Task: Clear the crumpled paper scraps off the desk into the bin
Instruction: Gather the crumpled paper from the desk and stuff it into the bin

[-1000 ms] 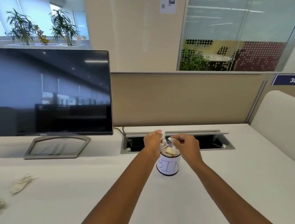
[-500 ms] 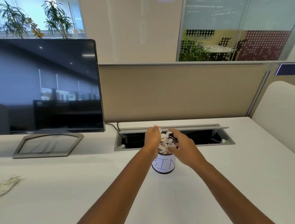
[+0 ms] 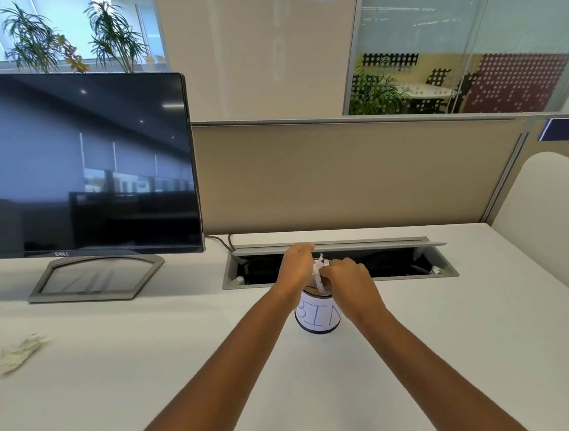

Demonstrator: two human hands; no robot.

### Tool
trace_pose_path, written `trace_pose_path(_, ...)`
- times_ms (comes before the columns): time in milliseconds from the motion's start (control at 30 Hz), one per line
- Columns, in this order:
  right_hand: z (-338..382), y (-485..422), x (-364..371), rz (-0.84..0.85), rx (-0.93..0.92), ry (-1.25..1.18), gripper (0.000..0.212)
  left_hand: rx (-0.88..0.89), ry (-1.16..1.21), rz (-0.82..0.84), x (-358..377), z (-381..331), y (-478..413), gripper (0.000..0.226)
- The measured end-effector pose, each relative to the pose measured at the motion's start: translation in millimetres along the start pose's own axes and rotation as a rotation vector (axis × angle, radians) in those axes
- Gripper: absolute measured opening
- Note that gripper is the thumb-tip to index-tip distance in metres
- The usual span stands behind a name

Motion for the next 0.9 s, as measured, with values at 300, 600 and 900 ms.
trace_pose_path(300, -2.7, 6.4, -11.5, -0.016, 0.073, -0.049, 0.027, 0.46, -0.546, -0.128, -8.8, 28.4, 10.2, 0.041)
trace_pose_path(600, -2.8, 27.8, 0.5, 0.166, 0.029, -0.241, 0.06, 0.671, -1.256, 0.044, 2.2, 66.5, 13.1, 0.059)
trace_pose_path(900, -7.4, 9.0, 13.2, 0.349, -0.014, 0.0, 0.083, 0.597, -1.21, 0.13, 3.3, 58.1, 10.8, 0.064)
Point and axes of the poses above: each hand's wrist, its own y-axis away from the middle knuckle, its own x-axis out of the palm, z = x × y, the point moved 2 cm from there along -y, towards the middle knuckle, and after that the axes turned 11 degrees about -y, right-handed, at the moved point
